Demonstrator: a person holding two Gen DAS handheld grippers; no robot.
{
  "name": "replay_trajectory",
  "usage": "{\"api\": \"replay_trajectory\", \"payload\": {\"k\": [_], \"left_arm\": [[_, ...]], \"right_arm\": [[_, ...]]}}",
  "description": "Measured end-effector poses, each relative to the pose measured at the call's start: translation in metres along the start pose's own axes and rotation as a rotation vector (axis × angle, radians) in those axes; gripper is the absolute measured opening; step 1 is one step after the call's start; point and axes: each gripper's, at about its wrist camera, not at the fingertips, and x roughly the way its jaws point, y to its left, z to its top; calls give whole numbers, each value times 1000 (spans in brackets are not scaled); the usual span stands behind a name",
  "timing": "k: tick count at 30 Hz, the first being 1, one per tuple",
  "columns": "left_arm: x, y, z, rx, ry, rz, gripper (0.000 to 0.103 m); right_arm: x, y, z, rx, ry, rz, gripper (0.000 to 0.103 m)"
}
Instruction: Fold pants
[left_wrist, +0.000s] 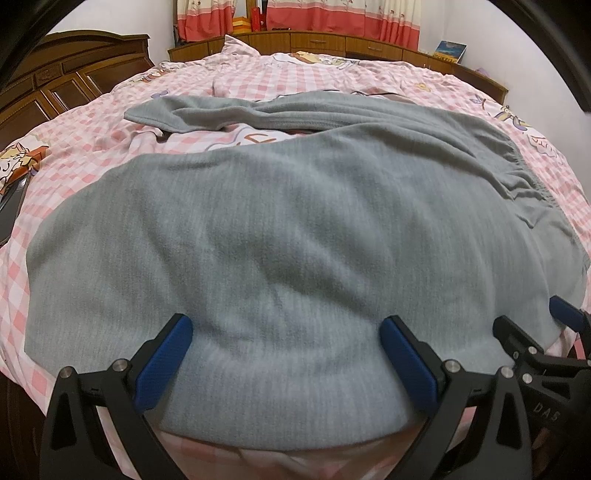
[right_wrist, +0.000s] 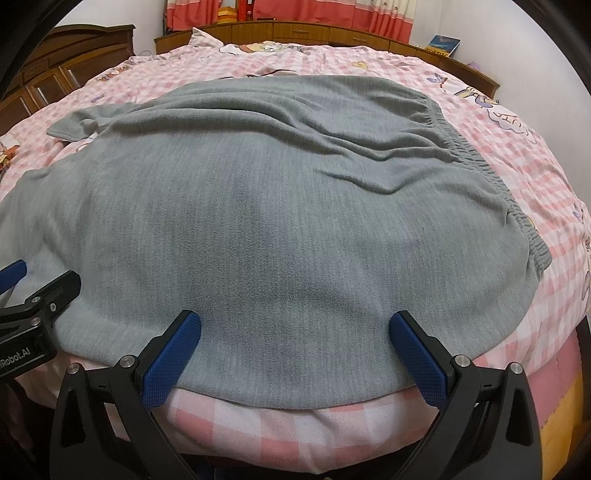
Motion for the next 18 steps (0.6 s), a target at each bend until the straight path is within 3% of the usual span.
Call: {"api": "replay_trajectory", "payload": {"k": [18], "left_arm": [[2, -2, 2, 3, 12, 4, 103]], "right_arm": [[0, 0, 0, 1, 1, -1, 103]]}}
